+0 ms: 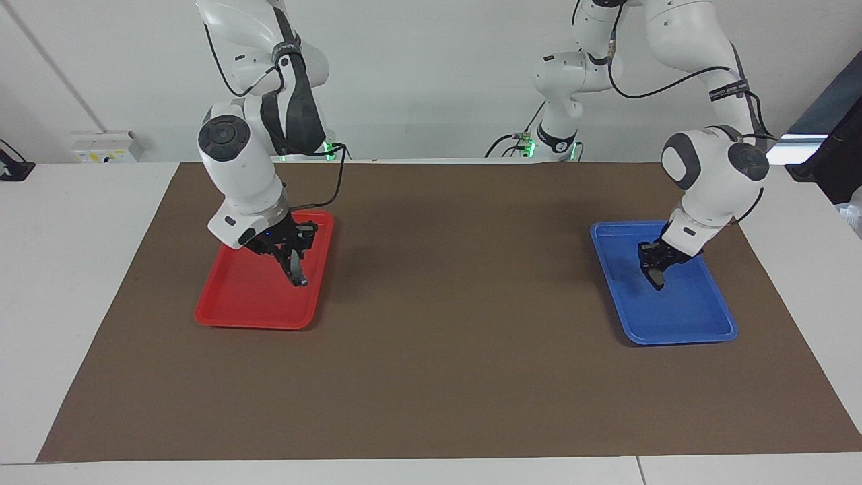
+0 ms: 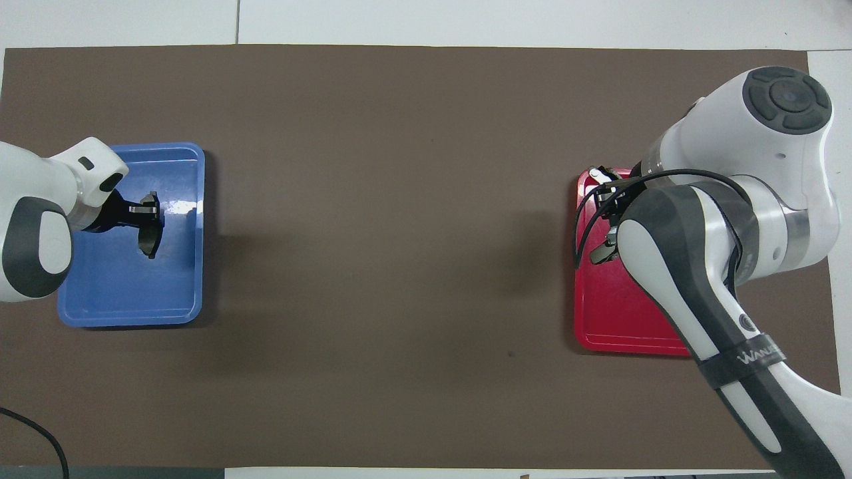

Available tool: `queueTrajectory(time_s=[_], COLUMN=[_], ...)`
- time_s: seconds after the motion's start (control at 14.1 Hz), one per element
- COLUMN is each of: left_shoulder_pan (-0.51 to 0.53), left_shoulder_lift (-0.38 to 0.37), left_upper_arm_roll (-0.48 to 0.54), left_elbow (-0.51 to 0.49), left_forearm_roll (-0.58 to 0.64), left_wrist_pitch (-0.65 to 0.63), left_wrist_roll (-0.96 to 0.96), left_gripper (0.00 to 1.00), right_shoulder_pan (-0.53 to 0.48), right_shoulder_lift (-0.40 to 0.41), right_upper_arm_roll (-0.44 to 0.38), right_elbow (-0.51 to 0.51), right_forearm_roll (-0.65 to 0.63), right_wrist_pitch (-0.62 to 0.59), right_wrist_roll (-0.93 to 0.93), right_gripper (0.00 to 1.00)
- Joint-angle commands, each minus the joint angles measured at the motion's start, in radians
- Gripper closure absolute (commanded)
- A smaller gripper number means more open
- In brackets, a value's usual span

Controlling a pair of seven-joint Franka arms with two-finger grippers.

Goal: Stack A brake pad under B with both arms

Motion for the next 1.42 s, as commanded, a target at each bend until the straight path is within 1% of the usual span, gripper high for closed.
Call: queueTrajectory(time_s=[0.0, 0.21, 0.43, 0.57, 0.64, 0.85, 0.92, 0.99, 1.06, 1.13, 1.21, 1.28, 1.35], left_shoulder_pan=[-0.131, -0.286, -0.405, -0.471, -0.5, -0.56, -0.572, -0.583, -0.584, -0.601, -0.609, -0.609, -0.609], left_shoulder_lift=[0.008, 0.071, 0.12, 0.204, 0.227, 0.238, 0.258, 0.264, 0.27, 0.276, 0.276, 0.275, 0.272], left_upper_arm_roll=[0.01, 0.011, 0.011, 0.011, 0.011, 0.01, 0.01, 0.01, 0.01, 0.008, 0.008, 0.008, 0.01], left_elbow=[0.024, 0.078, 0.09, 0.19, 0.214, 0.207, 0.207, 0.205, 0.205, 0.204, 0.198, 0.189, 0.176], left_forearm_roll=[-0.008, -0.008, -0.006, -0.006, -0.006, -0.006, -0.006, -0.006, -0.006, -0.006, -0.006, -0.006, -0.006], left_wrist_pitch=[-0.02, -0.003, 0.061, 0.054, 0.057, 0.087, 0.107, 0.118, 0.127, 0.144, 0.155, 0.161, 0.163], left_wrist_roll=[-0.17, -0.395, -0.546, -0.645, -0.701, -0.733, -0.733, -0.733, -0.732, -0.729, -0.729, -0.729, -0.729], left_gripper=[0.99, 0.99, 0.99, 0.99, 0.99, 0.99, 0.98, 0.97, 0.93, 0.85, 0.71, 0.46, 0.15], right_shoulder_pan=[0.021, 0.023, 0.026, 0.01, 0.006, -0.005, -0.005, -0.007, -0.007, -0.007, -0.007, -0.008, -0.008], right_shoulder_lift=[0.031, 0.034, 0.043, 0.041, 0.041, 0.041, 0.041, 0.041, 0.041, 0.041, 0.041, 0.041, 0.041], right_upper_arm_roll=[0.001, 0.001, 0.001, 0.001, 0.001, 0.0, 0.001, 0.0, 0.0, 0.0, 0.0, 0.0, 0.0], right_elbow=[0.057, 0.052, 0.05, 0.05, 0.05, 0.049, 0.047, 0.047, 0.047, 0.047, 0.047, 0.047, 0.047], right_forearm_roll=[0.015, 0.015, 0.015, 0.013, 0.013, 0.013, 0.013, 0.013, 0.013, 0.013, 0.013, 0.013, 0.013], right_wrist_pitch=[-0.024, -0.016, -0.013, -0.013, -0.013, -0.011, -0.011, -0.01, -0.01, -0.01, -0.01, -0.01, -0.008], right_wrist_roll=[0.042, 0.045, 0.045, 0.044, 0.044, 0.042, 0.041, 0.041, 0.041, 0.041, 0.041, 0.039, 0.039], right_gripper=[0.96, 0.96, 0.95, 0.95, 0.94, 0.94, 0.94, 0.94, 0.94, 0.94, 0.94, 0.94, 0.94])
